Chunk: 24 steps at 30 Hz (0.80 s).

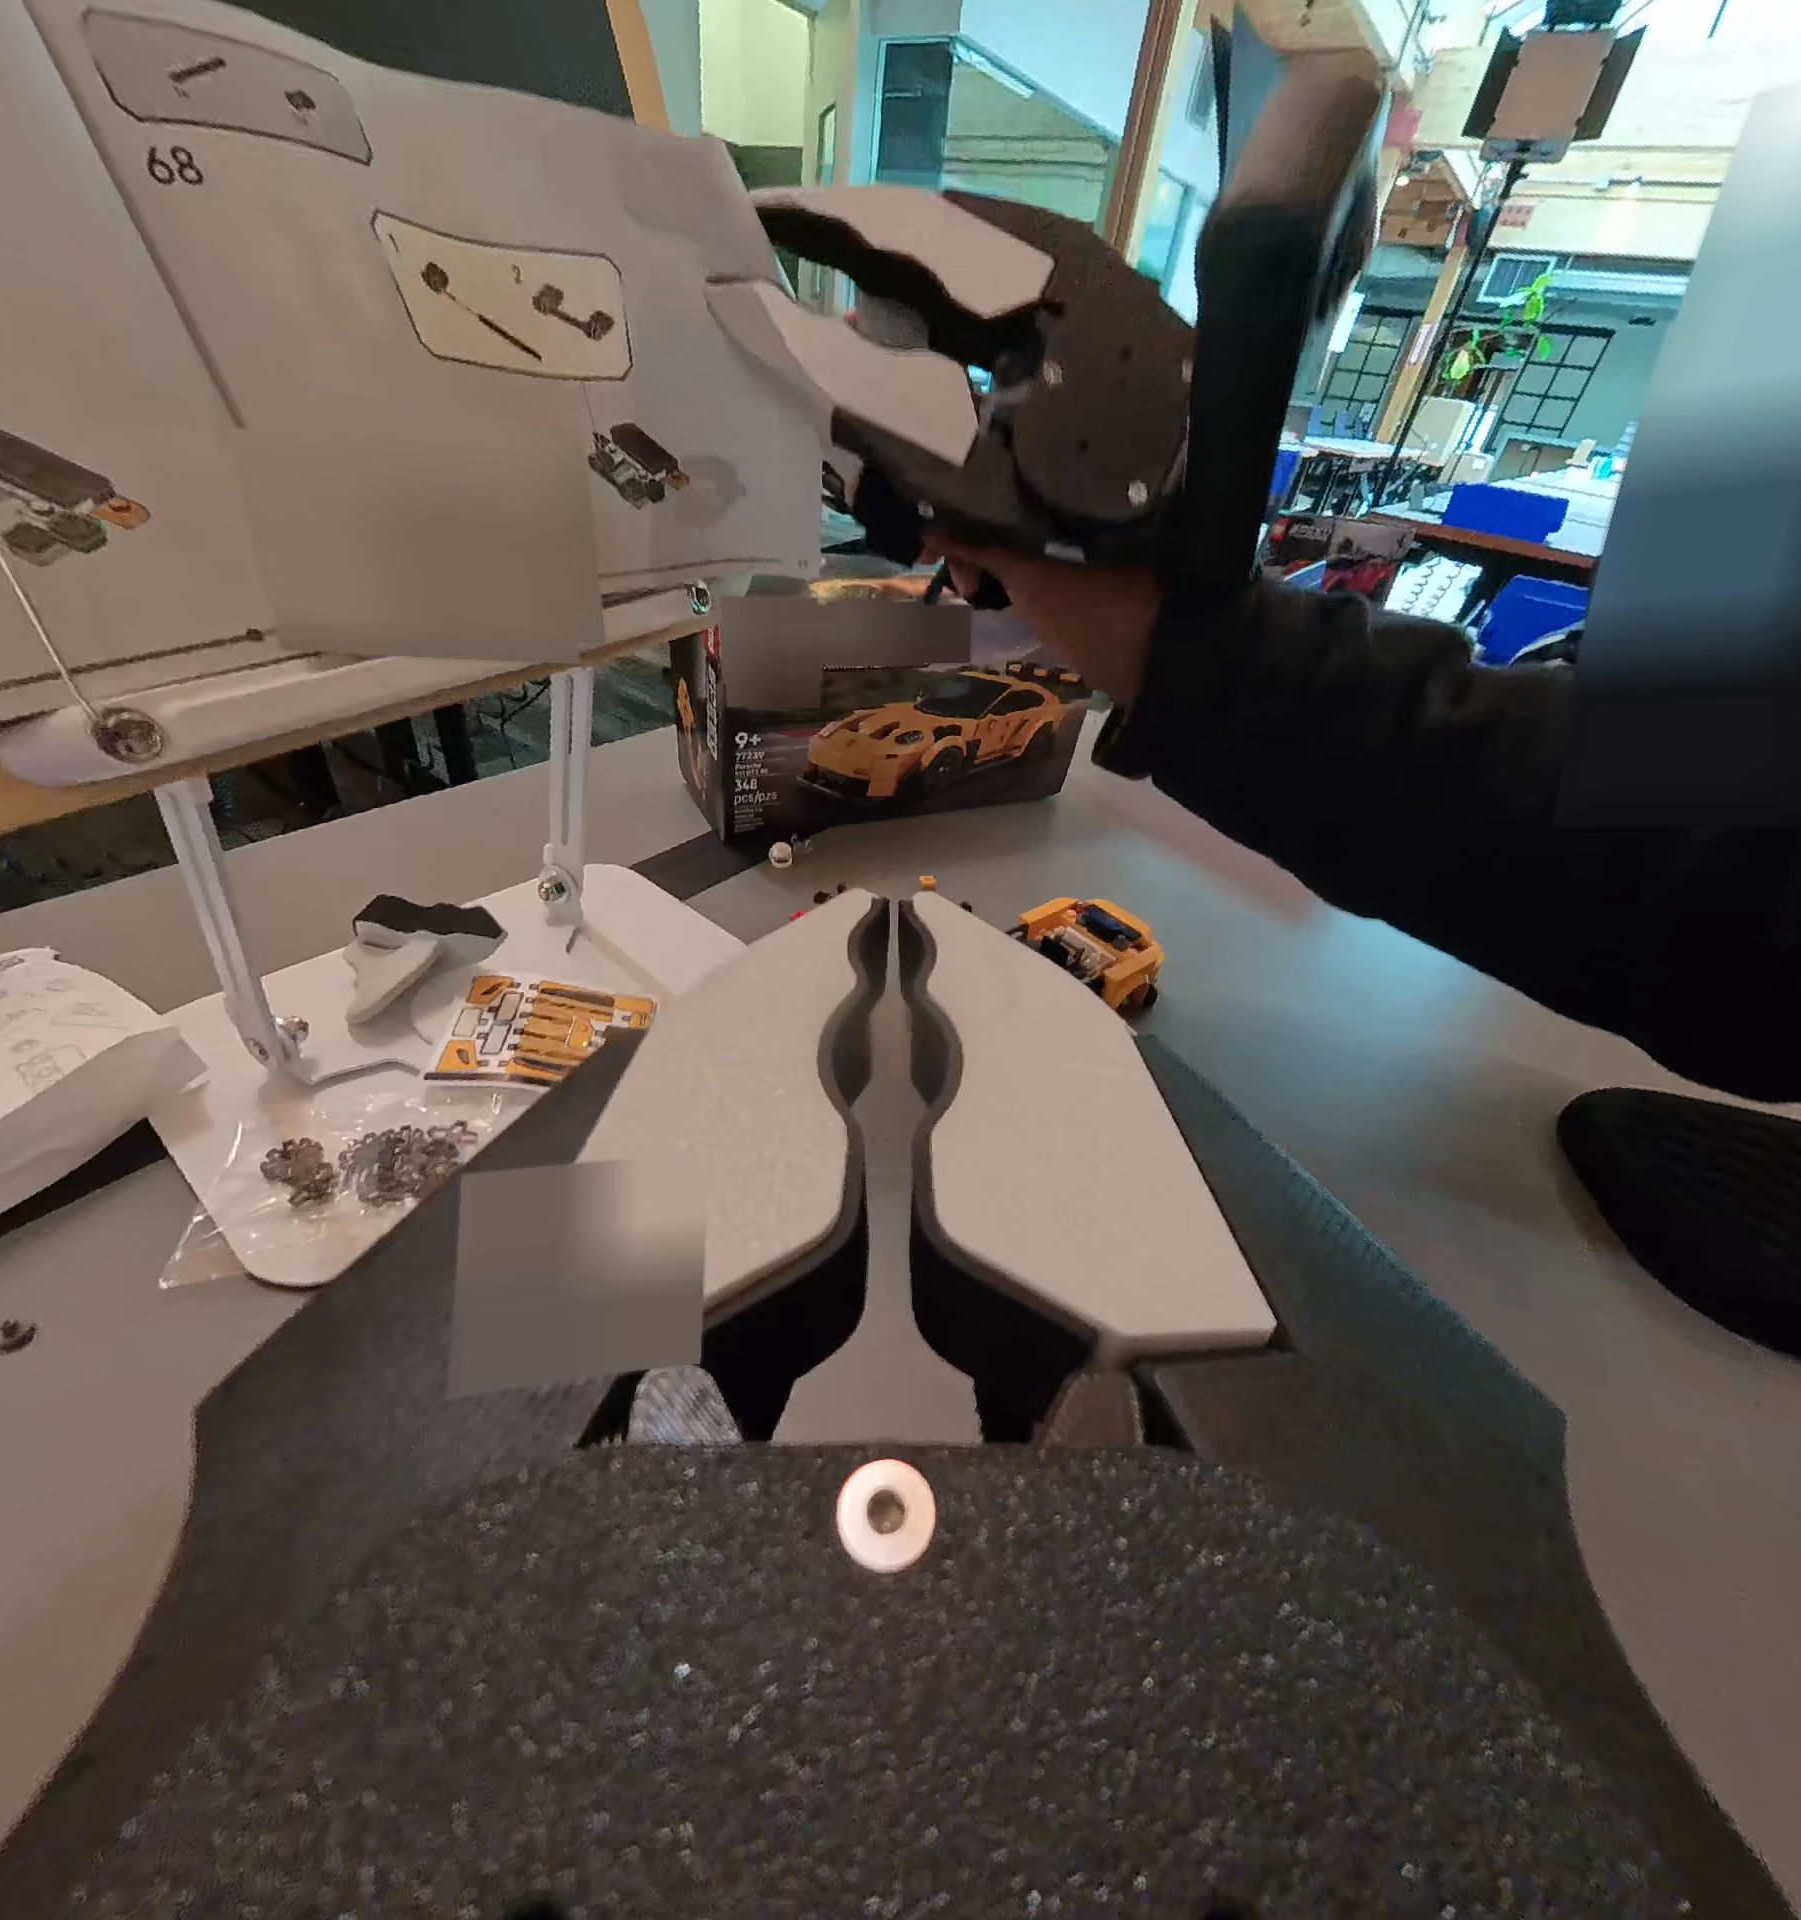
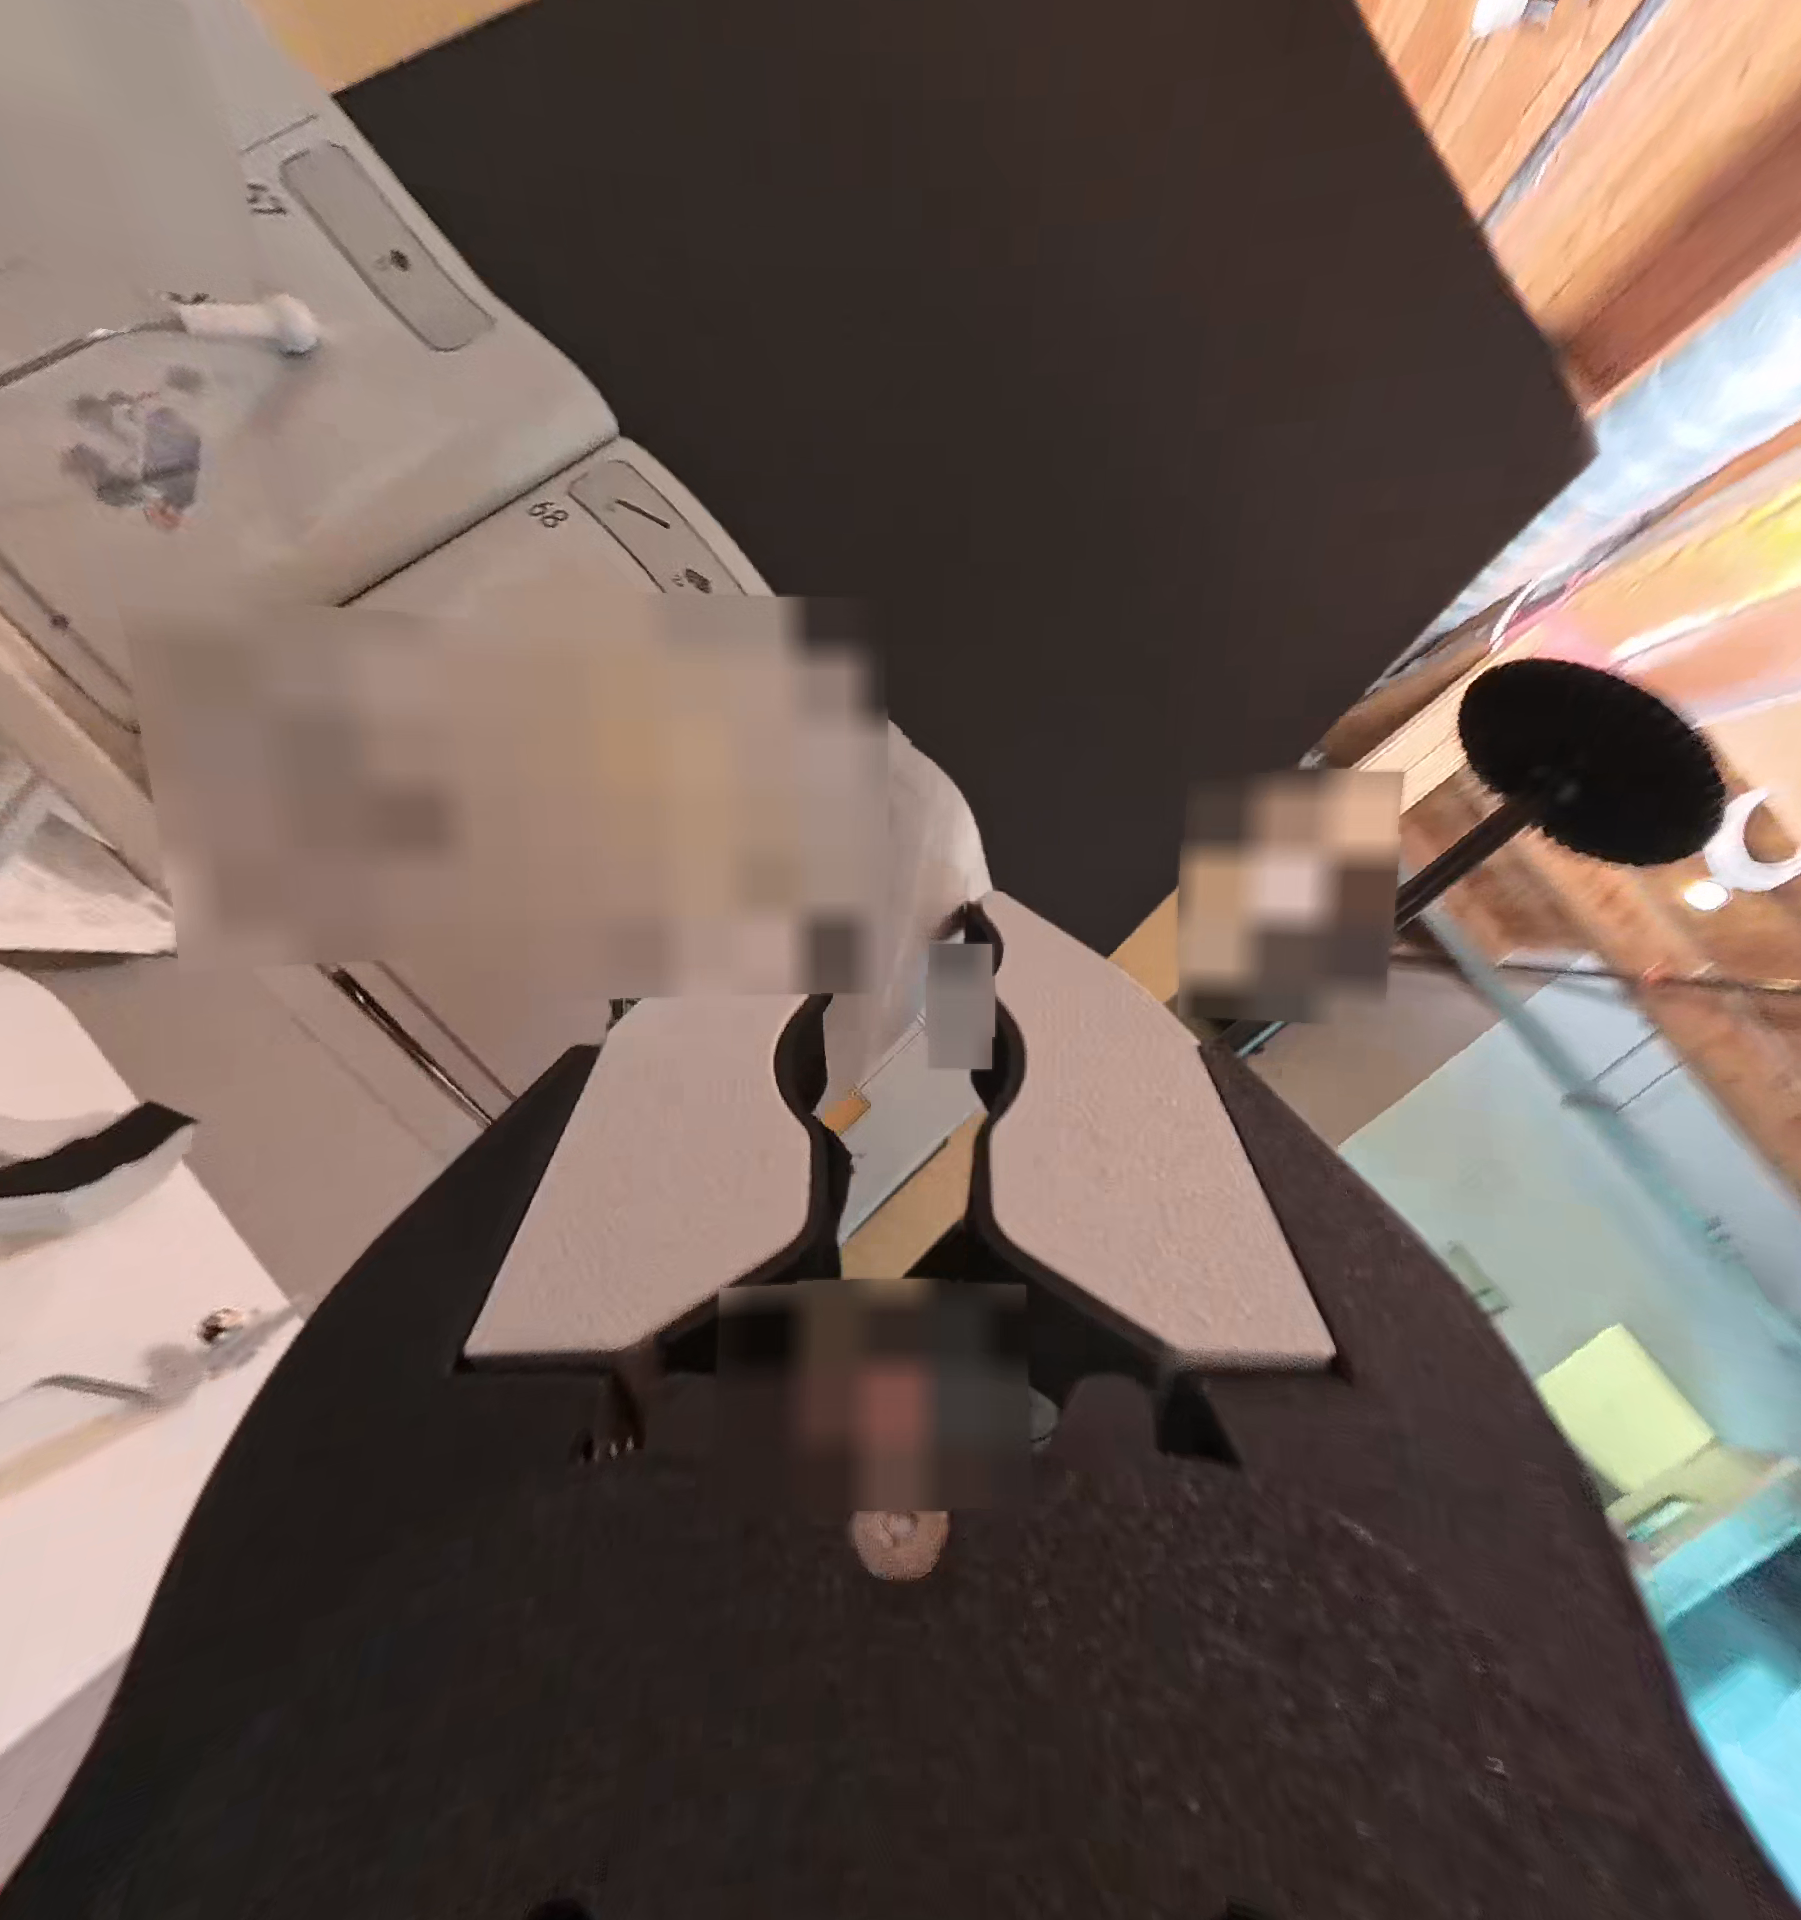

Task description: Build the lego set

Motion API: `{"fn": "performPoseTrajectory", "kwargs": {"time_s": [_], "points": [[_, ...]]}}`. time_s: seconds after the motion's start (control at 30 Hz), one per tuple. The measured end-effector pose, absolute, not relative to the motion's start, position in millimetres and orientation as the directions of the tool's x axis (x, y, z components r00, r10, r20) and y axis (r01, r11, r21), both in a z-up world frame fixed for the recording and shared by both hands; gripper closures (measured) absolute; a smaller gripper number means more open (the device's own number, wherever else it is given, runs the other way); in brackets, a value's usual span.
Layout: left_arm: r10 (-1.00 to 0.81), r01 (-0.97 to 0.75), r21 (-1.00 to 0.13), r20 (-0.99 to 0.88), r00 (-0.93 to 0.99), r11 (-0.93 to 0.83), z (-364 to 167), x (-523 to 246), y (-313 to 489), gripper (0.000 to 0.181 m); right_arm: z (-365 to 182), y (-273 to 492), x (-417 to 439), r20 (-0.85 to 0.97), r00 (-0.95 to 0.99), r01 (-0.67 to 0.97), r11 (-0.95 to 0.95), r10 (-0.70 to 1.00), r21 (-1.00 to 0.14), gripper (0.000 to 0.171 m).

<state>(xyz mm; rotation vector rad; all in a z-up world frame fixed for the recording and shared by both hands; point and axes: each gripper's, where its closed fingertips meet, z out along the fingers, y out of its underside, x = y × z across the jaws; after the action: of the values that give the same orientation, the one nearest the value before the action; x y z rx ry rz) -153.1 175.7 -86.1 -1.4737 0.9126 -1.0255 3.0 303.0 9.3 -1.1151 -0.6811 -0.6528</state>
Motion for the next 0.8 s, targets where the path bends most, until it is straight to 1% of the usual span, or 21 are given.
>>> {"fn": "performPoseTrajectory", "kwargs": {"time_s": [0.1, 0.2, 0.27, 0.33, 0.37, 0.4, 0.43, 0.5, 0.57, 0.6, 0.67, 0.7, 0.73, 0.8], "points": [[-0.94, -0.005, -0.993, 0.107, 0.325, -0.115, -72, -147, 176, 0.18, 5, 295, -3, 0.807, 0.57, 0.803, 0.315, -0.155, -0.506, 0.148], [-0.947, -0.005, -0.996, 0.084, 0.311, -0.09, -55, -137, 179, 0.179, -2, 293, -7, 0.827, 0.544, 0.816, 0.318, -0.142, -0.482, 0.159], [-0.952, 0.0, -0.995, 0.094, 0.292, -0.099, -41, -128, 184, 0.177, -5, 293, -10, 0.828, 0.546, 0.813, 0.322, -0.13, -0.485, 0.164], [-0.956, 0.006, -0.993, 0.111, 0.27, -0.114, -28, -117, 192, 0.175, -5, 294, -10, 0.816, 0.566, 0.799, 0.319, -0.113, -0.51, 0.17], [-0.958, 0.009, -0.992, 0.125, 0.259, -0.127, -21, -112, 196, 0.175, -3, 296, -7, 0.804, 0.585, 0.788, 0.313, -0.108, -0.531, 0.17], [-0.959, 0.011, -0.99, 0.142, 0.246, -0.144, -16, -106, 199, 0.174, -3, 300, -2, 0.786, 0.611, 0.773, 0.291, -0.098, -0.564, 0.166], [-0.96, 0.014, -0.987, 0.16, 0.231, -0.161, -10, -101, 201, 0.173, -3, 306, 5, 0.761, 0.644, 0.751, 0.257, -0.08, -0.608, 0.156], [-0.961, 0.024, -0.984, 0.177, 0.211, -0.176, -2, -93, 202, 0.172, -5, 319, 17, 0.7, 0.714, 0.687, 0.216, -0.021, -0.694, 0.13], [-0.964, 0.029, -0.985, 0.173, 0.202, -0.171, 0, -87, 199, 0.172, -10, 336, 24, 0.65, 0.759, 0.638, 0.159, 0.037, -0.753, 0.11], [-0.965, 0.027, -0.985, 0.171, 0.201, -0.169, -2, -85, 198, 0.173, -13, 344, 26, 0.627, 0.776, 0.617, 0.126, 0.067, -0.777, 0.107], [-0.964, 0.019, -0.985, 0.174, 0.2, -0.173, -9, -82, 194, 0.173, -25, 358, 26, 0.578, 0.805, 0.577, 0.053, 0.135, -0.815, 0.111], [-0.964, 0.015, -0.984, 0.177, 0.2, -0.177, -13, -82, 193, 0.173, -29, 362, 25, 0.554, 0.817, 0.557, 0.028, 0.159, -0.83, 0.118], [-0.963, 0.011, -0.984, 0.178, 0.201, -0.18, -16, -83, 192, 0.173, -29, 363, 25, 0.54, 0.828, 0.542, 0.028, 0.154, -0.84, 0.121], [-0.963, 0.004, -0.984, 0.173, 0.207, -0.176, -18, -85, 192, 0.173, -32, 363, 20, 0.532, 0.831, 0.535, 0.023, 0.162, -0.844, 0.136]]}}
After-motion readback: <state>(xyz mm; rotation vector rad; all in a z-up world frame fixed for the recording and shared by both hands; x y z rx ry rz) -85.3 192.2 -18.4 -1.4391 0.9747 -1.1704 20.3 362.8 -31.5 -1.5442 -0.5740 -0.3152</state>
